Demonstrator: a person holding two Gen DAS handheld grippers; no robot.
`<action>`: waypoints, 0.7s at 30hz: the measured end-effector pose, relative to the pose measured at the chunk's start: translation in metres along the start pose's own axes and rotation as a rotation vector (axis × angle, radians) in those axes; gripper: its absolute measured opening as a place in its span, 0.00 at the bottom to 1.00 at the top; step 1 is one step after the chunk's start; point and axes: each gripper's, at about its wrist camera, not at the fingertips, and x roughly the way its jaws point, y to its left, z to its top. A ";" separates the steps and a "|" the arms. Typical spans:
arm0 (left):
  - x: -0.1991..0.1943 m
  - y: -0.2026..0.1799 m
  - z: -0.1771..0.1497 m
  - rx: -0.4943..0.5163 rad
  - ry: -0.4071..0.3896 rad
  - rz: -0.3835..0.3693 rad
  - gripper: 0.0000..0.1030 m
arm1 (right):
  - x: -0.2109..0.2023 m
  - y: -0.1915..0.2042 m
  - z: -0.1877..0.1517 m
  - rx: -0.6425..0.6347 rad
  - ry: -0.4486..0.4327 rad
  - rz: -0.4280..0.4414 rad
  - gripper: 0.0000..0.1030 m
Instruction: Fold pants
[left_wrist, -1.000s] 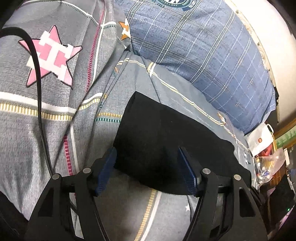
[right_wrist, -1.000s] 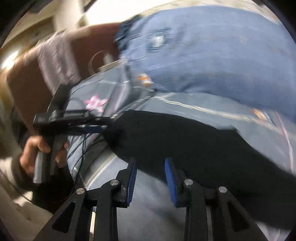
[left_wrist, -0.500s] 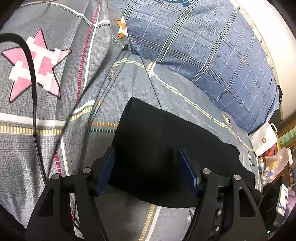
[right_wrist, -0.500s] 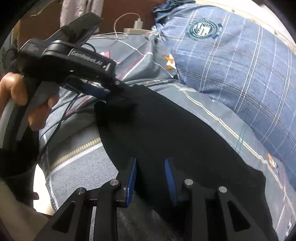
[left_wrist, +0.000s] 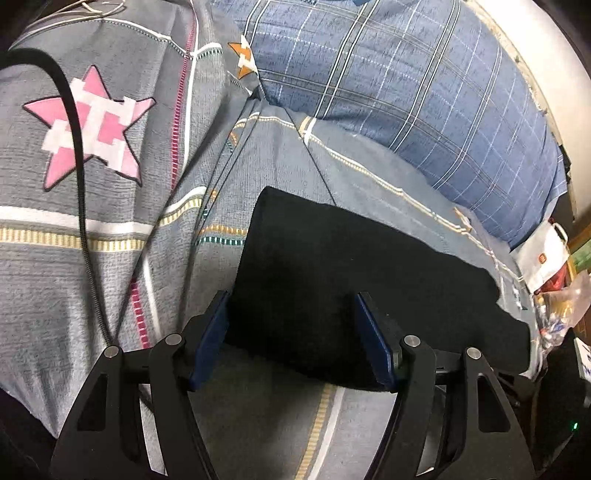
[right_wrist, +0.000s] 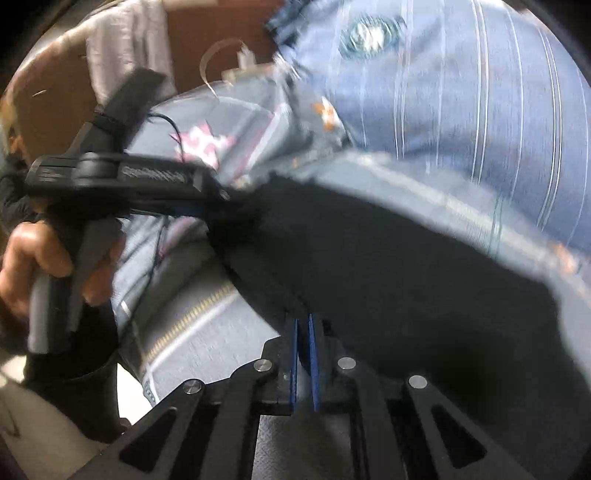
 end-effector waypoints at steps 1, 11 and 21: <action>-0.006 0.001 0.001 0.003 -0.015 -0.001 0.65 | -0.007 -0.003 0.001 0.017 -0.011 0.017 0.08; -0.035 -0.028 0.014 0.065 -0.099 -0.031 0.65 | -0.071 -0.104 0.013 0.310 -0.139 -0.224 0.21; 0.012 -0.070 -0.014 0.172 0.036 -0.041 0.65 | -0.036 -0.164 0.026 0.393 -0.096 -0.203 0.12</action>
